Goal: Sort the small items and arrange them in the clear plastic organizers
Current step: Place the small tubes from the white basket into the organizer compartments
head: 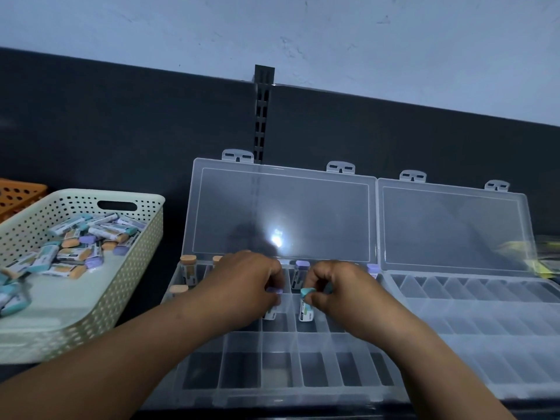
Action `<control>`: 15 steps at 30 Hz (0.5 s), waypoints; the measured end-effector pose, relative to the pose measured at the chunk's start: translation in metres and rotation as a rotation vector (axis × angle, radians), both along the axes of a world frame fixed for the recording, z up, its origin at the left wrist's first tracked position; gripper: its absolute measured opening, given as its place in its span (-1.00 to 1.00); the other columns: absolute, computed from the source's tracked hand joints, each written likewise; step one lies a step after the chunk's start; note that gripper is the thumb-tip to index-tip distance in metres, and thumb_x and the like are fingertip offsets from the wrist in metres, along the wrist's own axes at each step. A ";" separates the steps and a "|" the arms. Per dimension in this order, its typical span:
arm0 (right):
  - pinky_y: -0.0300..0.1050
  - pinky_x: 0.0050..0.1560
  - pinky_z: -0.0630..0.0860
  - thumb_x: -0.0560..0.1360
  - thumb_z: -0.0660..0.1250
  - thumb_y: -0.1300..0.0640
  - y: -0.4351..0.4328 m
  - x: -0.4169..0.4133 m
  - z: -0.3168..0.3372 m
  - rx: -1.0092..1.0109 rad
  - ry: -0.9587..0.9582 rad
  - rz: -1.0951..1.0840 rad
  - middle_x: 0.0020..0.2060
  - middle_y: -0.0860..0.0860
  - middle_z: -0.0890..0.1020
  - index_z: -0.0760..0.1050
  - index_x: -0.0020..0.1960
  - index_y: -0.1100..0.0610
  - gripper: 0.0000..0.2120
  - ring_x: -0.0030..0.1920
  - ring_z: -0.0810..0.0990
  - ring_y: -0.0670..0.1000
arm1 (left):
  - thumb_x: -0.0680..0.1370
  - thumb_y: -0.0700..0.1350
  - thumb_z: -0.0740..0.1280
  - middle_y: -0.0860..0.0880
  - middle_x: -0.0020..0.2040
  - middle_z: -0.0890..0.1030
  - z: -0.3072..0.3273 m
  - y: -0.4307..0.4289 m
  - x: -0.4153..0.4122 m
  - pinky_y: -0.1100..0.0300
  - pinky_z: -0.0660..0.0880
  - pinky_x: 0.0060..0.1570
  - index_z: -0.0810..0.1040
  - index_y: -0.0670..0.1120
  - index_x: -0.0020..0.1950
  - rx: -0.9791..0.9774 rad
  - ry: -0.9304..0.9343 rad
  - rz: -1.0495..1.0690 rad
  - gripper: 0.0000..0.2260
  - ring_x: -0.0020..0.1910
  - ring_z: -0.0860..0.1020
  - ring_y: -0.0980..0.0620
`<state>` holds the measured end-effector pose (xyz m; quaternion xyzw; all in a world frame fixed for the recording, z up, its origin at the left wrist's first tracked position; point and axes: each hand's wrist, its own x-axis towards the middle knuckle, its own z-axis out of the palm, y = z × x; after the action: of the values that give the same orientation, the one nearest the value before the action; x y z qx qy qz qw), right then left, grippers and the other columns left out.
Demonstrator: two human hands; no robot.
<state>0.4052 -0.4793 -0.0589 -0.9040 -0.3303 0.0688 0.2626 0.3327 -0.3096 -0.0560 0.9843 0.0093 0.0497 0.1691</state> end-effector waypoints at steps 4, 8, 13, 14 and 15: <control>-0.18 -0.09 0.53 0.46 0.41 0.17 -0.003 0.000 0.001 -0.005 0.004 0.005 -0.19 -0.08 0.64 0.57 -0.18 0.02 -0.92 -0.17 0.59 -0.10 | 0.47 -0.05 0.40 0.12 -0.11 0.63 -0.002 0.001 0.000 0.23 0.32 -0.12 0.61 0.06 -0.09 0.013 -0.020 -0.001 -0.95 -0.07 0.50 0.14; -0.27 -0.19 0.46 0.45 0.43 0.15 -0.007 -0.001 0.003 0.021 0.029 0.009 -0.17 -0.08 0.60 0.53 -0.07 0.06 -0.90 -0.20 0.55 -0.13 | 0.46 -0.03 0.40 0.12 -0.06 0.64 -0.003 0.002 -0.002 0.21 0.43 -0.07 0.60 0.06 -0.08 0.006 -0.030 0.003 -0.93 -0.04 0.51 0.13; -0.21 -0.25 0.53 0.46 0.42 0.20 -0.018 0.002 0.011 0.136 0.132 -0.011 -0.18 -0.06 0.57 0.50 -0.09 0.00 -0.86 -0.31 0.50 -0.14 | 0.47 0.04 0.41 0.14 -0.01 0.59 -0.001 0.000 -0.005 0.20 0.41 -0.04 0.56 0.11 0.07 -0.015 -0.030 0.018 -0.81 0.03 0.45 0.13; -0.12 -0.24 0.56 0.46 0.38 0.25 -0.021 0.003 0.014 0.165 0.157 -0.018 -0.18 -0.06 0.57 0.50 -0.09 0.00 -0.84 -0.30 0.52 -0.08 | 0.47 0.06 0.40 0.13 0.02 0.58 0.001 -0.001 -0.006 0.19 0.42 0.00 0.55 0.10 0.10 -0.018 -0.040 0.025 -0.78 0.05 0.44 0.12; -0.08 -0.25 0.56 0.47 0.33 0.31 -0.024 0.003 0.017 0.190 0.178 -0.027 -0.17 -0.06 0.56 0.49 -0.09 0.02 -0.81 -0.30 0.52 -0.05 | 0.48 0.09 0.40 0.13 0.04 0.57 0.003 -0.002 -0.006 0.16 0.43 0.05 0.54 0.09 0.13 -0.020 -0.054 0.031 -0.75 0.08 0.44 0.11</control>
<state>0.4087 -0.5029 -0.0422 -0.8697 -0.2985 0.1133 0.3763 0.3265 -0.3114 -0.0531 0.9806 0.0206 0.0787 0.1782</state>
